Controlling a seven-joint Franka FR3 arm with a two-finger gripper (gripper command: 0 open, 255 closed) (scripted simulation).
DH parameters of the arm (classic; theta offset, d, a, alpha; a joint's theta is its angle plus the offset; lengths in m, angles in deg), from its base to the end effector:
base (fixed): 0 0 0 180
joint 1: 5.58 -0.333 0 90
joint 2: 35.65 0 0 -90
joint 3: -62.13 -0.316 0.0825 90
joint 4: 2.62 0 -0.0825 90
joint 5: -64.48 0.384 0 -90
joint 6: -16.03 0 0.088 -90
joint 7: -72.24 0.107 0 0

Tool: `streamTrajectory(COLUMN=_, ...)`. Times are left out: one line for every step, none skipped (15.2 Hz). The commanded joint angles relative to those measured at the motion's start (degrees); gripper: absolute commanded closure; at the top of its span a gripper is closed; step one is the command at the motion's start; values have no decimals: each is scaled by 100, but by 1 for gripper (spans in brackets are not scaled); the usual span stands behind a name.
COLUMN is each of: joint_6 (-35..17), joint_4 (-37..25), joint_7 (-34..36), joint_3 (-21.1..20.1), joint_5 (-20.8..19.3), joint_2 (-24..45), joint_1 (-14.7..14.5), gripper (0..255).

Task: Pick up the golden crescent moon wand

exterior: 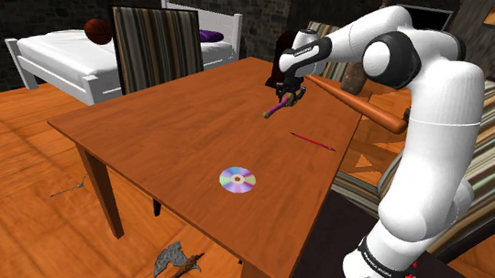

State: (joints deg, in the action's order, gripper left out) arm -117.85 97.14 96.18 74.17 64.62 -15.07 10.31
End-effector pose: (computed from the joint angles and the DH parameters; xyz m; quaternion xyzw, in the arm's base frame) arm 0.5996 -0.3025 0.3983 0.8965 -0.4246 0.1204 0.0389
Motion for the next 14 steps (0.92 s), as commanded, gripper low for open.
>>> streamTrajectory(joint_6=2, joint_4=2, joint_7=-1, joint_3=0, joint_5=0, joint_2=3, joint_1=0, gripper=255)
streamTrajectory(joint_6=2, joint_4=4, joint_7=-2, joint_3=0, joint_5=0, joint_2=1, joint_1=0, gripper=255)
streamTrajectory(joint_6=10, joint_4=-11, joint_7=1, joint_3=-1, joint_5=0, joint_2=8, joint_1=-1, gripper=255)
streamTrajectory(joint_6=76, joint_4=-47, joint_7=1, joint_3=2, joint_5=-5, joint_2=-22, joint_1=-3, gripper=255)
streamTrajectory(joint_6=142, joint_4=-85, joint_7=1, joint_3=5, joint_5=-11, joint_2=-51, joint_1=-5, gripper=255)
streamTrajectory(joint_6=209, joint_4=-126, joint_7=1, joint_3=7, joint_5=-16, joint_2=-77, joint_1=-7, gripper=255)
streamTrajectory(joint_6=276, joint_4=-168, joint_7=1, joint_3=10, joint_5=-21, joint_2=-103, joint_1=-8, gripper=255)
streamTrajectory(joint_6=344, joint_4=-210, joint_7=0, joint_3=12, joint_5=-25, joint_2=-129, joint_1=-10, gripper=255)
streamTrajectory(joint_6=412, joint_4=-255, joint_7=0, joint_3=14, joint_5=-30, joint_2=-153, joint_1=-11, gripper=255)
streamTrajectory(joint_6=480, joint_4=-300, joint_7=-1, joint_3=16, joint_5=-34, joint_2=-176, joint_1=-12, gripper=255)
streamTrajectory(joint_6=549, joint_4=-347, joint_7=-2, joint_3=18, joint_5=-38, joint_2=-198, joint_1=-13, gripper=255)
streamTrajectory(joint_6=618, joint_4=-393, joint_7=-3, joint_3=20, joint_5=-42, joint_2=-221, joint_1=-15, gripper=255)
streamTrajectory(joint_6=688, joint_4=-446, joint_7=-4, joint_3=22, joint_5=-45, joint_2=-239, joint_1=-15, gripper=255)
streamTrajectory(joint_6=758, joint_4=-497, joint_7=-6, joint_3=23, joint_5=-48, joint_2=-258, joint_1=-16, gripper=255)
